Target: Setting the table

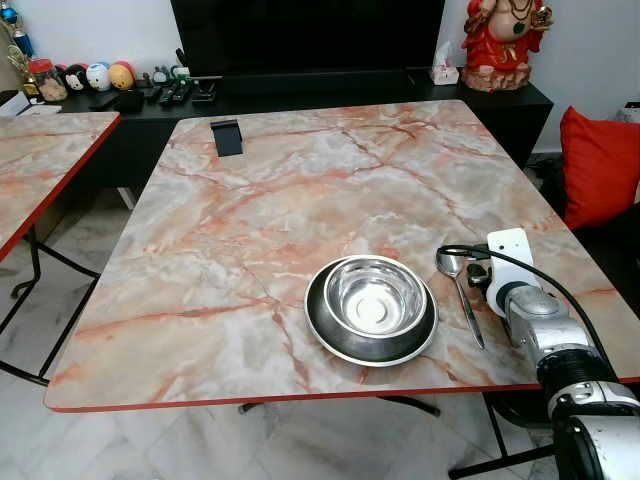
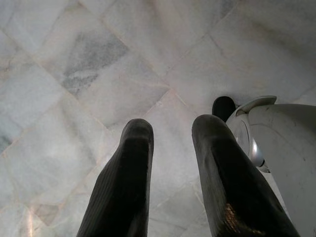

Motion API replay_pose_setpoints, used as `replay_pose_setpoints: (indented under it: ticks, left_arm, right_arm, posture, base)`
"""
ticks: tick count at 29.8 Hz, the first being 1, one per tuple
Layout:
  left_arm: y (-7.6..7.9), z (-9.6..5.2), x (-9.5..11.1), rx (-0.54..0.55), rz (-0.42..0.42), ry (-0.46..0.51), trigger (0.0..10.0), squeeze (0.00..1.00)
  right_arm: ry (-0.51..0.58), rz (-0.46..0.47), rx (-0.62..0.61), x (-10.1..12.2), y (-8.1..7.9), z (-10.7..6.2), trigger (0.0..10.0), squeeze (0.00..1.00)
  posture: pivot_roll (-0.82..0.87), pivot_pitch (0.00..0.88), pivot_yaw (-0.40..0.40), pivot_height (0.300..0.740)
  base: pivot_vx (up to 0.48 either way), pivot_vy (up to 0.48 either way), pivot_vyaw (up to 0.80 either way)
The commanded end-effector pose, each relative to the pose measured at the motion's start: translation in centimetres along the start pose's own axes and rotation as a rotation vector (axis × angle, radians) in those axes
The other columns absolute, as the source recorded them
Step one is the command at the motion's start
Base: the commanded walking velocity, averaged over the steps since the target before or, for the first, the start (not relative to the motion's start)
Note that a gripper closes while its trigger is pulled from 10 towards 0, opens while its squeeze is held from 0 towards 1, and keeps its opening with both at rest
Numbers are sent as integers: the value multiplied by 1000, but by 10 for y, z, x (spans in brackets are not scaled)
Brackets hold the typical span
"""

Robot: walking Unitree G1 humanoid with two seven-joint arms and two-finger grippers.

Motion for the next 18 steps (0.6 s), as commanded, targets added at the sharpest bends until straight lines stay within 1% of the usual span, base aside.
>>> replay_pose_setpoints:
  ticks: [1,5,6,7,9,12,14,15,18]
  left_arm:
    - [-2,0,-2,-4,20,-8,10000,0]
    - [-1,-1,-2,-5,21,-8,10000,0]
    - [-1,-1,-2,-6,21,-8,10000,0]
    - [-1,-1,-2,-5,21,-8,10000,0]
    - [-1,-1,-3,-4,20,-8,10000,0]
    - [-2,-1,-3,-1,18,-9,10000,0]
    - [-2,-1,-4,1,17,-9,10000,0]
    - [-2,-1,-4,2,17,-9,10000,0]
    - [-2,-2,-5,2,19,-8,10000,0]
  right_arm:
    - [35,-18,-24,8,6,-2,10000,0]
    - [67,-15,-35,12,9,-4,10000,0]
    - [94,-8,-41,15,11,-4,10000,0]
    - [153,9,-39,21,10,-7,10000,0]
    - [228,16,-46,28,11,-10,10000,0]
    - [391,3,-45,40,10,-20,10000,0]
    - [459,35,-46,43,9,-27,10000,0]
    - [518,61,-76,42,12,-35,10000,0]
    - [554,65,-97,37,13,-43,10000,0]
  posture:
    - [-84,0,62,732]
    - [-87,0,62,732]
    - [-85,0,59,732]
    - [-85,0,59,732]
    - [-83,0,56,732]
    - [-81,0,56,732]
    - [-86,0,59,732]
    - [-88,0,60,732]
    - [-86,0,60,732]
  base:
    - [0,0,0]
    - [0,0,0]
    - [0,0,0]
    - [0,0,0]
    - [0,0,0]
    - [0,0,0]
    - [0,0,0]
    - [0,0,0]
    - [0,0,0]
Point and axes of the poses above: a point about 5 cm out from each wrist's last joint towards the gripper, its own z axis pointing out of the wrist towards the gripper, its own x axis along the axis of the wrist's last joint, y = z × x, the point moved 1 cm from there along z, pointing out of the wrist towards the gripper, and after that the axes turned 10 degrees about z, right-handed, at the moved point
